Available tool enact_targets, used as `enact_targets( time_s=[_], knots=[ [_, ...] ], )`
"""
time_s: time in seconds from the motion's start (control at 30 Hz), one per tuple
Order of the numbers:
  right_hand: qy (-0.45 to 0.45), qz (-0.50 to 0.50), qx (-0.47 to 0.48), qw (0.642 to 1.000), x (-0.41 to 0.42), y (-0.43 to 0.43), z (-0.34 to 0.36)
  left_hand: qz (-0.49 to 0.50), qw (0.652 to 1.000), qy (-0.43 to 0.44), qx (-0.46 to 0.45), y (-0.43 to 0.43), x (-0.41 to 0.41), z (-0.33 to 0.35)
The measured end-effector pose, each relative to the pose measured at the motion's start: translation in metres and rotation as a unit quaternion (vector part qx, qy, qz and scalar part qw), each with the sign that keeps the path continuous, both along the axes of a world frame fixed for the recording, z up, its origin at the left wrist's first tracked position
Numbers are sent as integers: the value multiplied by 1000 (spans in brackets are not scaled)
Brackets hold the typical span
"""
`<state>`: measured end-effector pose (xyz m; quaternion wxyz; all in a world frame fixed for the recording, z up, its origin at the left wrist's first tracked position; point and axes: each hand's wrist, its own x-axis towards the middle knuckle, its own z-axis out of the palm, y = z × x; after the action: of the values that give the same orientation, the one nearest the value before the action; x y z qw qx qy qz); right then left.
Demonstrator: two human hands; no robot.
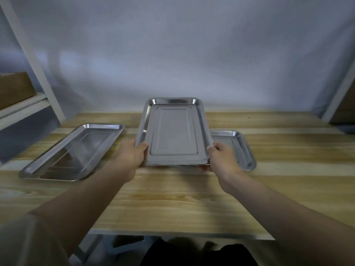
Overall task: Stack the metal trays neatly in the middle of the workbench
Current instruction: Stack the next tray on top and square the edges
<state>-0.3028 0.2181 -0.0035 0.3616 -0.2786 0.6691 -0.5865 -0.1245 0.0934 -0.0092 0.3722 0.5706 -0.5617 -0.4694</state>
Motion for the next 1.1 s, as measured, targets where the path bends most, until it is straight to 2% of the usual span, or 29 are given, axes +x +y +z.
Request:
enact_targets(
  time_s=[0.17, 0.33, 0.47, 0.63, 0.8, 1.1],
  knots=[
    [42, -77, -11, 996, -33, 17, 0, -13, 1000, 1, 10, 12, -45, -1],
    [142, -129, -3, 981, -57, 29, -9, -43, 999, -21, 22, 24, -69, -6],
    [367, -160, 48, 915, -62, 38, -12, -45, 998, -18, 48, 30, -79, -10],
    [504, -38, 54, 861, -49, 38, -10, -76, 995, 0, 71, 43, -87, -11],
    [532, 50, 59, 843, -31, 30, -9, -99, 989, 60, 92, 60, -94, -6],
    [496, 131, 61, 857, -21, 24, -19, -141, 971, 115, 153, 71, -82, 3]
  ],
)
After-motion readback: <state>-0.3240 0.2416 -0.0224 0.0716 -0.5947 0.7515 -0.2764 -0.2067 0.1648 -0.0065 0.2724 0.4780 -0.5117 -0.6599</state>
